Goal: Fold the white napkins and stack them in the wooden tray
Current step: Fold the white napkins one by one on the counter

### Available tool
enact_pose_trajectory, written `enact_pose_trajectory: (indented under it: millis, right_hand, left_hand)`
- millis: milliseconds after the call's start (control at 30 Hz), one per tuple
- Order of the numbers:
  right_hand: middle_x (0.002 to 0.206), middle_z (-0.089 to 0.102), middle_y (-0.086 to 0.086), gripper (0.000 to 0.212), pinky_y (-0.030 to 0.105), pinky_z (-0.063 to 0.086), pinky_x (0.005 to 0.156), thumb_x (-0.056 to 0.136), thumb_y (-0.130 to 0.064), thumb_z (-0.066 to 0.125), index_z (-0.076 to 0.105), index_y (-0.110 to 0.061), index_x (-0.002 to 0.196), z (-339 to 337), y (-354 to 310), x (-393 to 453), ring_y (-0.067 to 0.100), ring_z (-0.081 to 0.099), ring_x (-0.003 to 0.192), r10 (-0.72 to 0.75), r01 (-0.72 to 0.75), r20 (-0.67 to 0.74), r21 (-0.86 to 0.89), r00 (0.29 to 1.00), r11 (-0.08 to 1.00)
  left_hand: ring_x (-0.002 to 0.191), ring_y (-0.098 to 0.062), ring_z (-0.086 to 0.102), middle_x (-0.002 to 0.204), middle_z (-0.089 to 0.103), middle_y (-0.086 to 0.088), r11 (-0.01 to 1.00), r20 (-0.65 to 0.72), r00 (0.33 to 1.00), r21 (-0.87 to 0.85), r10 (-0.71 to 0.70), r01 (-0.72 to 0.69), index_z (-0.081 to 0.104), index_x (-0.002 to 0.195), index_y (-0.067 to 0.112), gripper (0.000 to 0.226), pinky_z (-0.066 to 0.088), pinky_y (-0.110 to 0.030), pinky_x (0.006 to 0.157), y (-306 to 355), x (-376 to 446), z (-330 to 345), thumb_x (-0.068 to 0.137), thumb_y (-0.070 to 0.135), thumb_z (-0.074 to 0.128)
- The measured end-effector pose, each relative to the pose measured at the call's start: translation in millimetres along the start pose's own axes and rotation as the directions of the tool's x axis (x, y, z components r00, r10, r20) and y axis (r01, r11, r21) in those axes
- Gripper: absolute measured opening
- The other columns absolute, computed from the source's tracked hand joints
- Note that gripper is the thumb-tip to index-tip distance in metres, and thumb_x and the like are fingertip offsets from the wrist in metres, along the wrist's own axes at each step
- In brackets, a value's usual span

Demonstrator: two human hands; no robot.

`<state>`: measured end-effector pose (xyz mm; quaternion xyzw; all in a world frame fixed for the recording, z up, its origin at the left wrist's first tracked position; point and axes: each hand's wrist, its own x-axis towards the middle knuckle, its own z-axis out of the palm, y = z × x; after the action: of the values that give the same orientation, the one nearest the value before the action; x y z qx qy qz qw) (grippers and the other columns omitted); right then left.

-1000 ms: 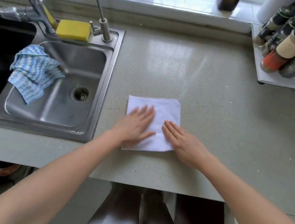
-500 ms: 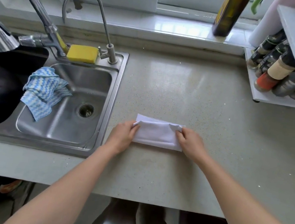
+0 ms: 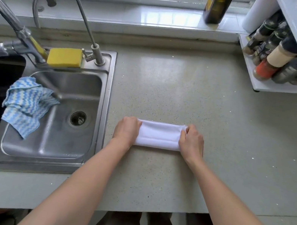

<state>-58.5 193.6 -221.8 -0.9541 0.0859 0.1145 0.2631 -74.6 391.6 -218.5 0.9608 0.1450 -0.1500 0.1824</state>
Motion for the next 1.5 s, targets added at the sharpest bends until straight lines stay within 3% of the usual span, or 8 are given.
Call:
enact_pose_trajectory:
  millis: [367,533,800,933,1033,1167,1367,1500]
  right_hand:
    - [0.13,0.049,0.014,0.039,0.039,0.035,0.092,0.093,-0.005,0.038,0.041,-0.009,0.132,11,-20,-10,0.032,0.046,0.116,-0.134,0.072,-0.159,-0.345,0.978,0.936]
    - [0.16,-0.001,0.001,0.055,0.032,-0.009,0.119,0.104,-0.026,0.027,0.007,-0.013,0.153,35,-24,-25,0.018,-0.004,0.148,-0.502,0.52,0.149,-0.35,0.852,0.779]
    - [0.154,-0.024,-0.014,0.056,0.031,-0.02,0.115,0.103,-0.039,0.014,-0.019,-0.027,0.147,51,-9,-24,0.006,-0.027,0.141,-0.411,0.481,0.26,-0.341,0.874,0.807]
    - [0.154,-0.024,-0.013,0.057,0.032,-0.019,0.116,0.103,-0.039,0.015,-0.016,-0.026,0.149,51,-9,-24,0.007,-0.025,0.142,-0.409,0.478,0.256,-0.341,0.876,0.81]
    - [0.154,-0.025,-0.012,0.058,0.03,-0.019,0.116,0.103,-0.04,0.015,-0.016,-0.024,0.149,50,-8,-23,0.007,-0.024,0.142,-0.433,0.5,0.263,-0.304,0.862,0.811]
    - [0.154,-0.027,-0.006,0.059,0.029,-0.019,0.116,0.103,-0.039,0.013,-0.023,-0.022,0.145,41,9,-16,0.008,-0.026,0.142,-0.445,0.522,0.282,-0.336,0.85,0.784]
    - [0.159,-0.016,0.001,0.058,0.027,-0.014,0.117,0.103,-0.031,0.015,-0.015,-0.015,0.15,3,38,3,0.011,-0.016,0.145,-0.474,0.585,0.353,-0.362,0.807,0.726]
    - [0.158,0.016,0.013,0.052,0.031,0.021,0.117,0.098,-0.001,0.028,0.018,0.0,0.149,-12,22,16,0.025,0.019,0.145,-0.52,0.626,0.35,-0.412,0.78,0.662]
  left_hand:
    - [0.088,-0.035,0.058,0.1,0.066,-0.021,0.998,0.062,0.997,-0.043,-0.047,0.049,0.065,0.095,0.0,0.039,0.036,-0.032,0.067,-1,10,-4,0.101,0.03,0.042]
    - [0.097,-0.037,0.06,0.105,0.066,-0.022,0.998,0.051,0.998,-0.046,-0.044,0.046,0.067,0.103,0.001,0.039,0.043,-0.035,0.073,-2,12,-3,0.101,0.032,0.044]
    - [0.1,-0.033,0.058,0.113,0.062,-0.014,0.999,-0.077,0.997,0.043,0.025,-0.022,0.057,0.115,0.009,0.031,0.041,-0.037,0.072,-4,5,-2,0.099,0.033,0.044]
    - [0.146,-0.032,0.016,0.157,0.023,-0.009,0.881,-0.198,0.87,0.253,0.452,-0.4,0.019,0.152,0.013,0.055,0.013,-0.048,0.118,-1,-11,22,0.101,0.028,0.032]
    - [0.138,-0.018,-0.033,0.157,-0.023,0.001,0.887,0.024,0.921,0.259,0.389,-0.382,-0.019,0.148,0.017,0.057,-0.022,-0.036,0.113,-9,-20,46,0.103,0.037,0.011]
    - [0.138,-0.013,-0.033,0.151,-0.033,0.005,0.904,0.054,0.936,0.245,0.347,-0.35,-0.028,0.143,0.023,0.059,-0.021,-0.034,0.114,-22,-16,44,0.102,0.042,0.009]
    - [0.148,-0.021,0.006,0.161,0.003,-0.001,0.888,0.075,0.967,0.385,0.242,-0.252,0.006,0.154,0.017,0.053,-0.001,-0.038,0.12,-14,-14,10,0.105,0.031,0.021]
    - [0.106,-0.024,0.052,0.119,0.059,-0.004,0.927,-0.079,0.982,0.35,0.173,-0.135,0.064,0.112,0.012,0.025,0.039,-0.031,0.089,18,-5,-9,0.098,0.024,0.048]
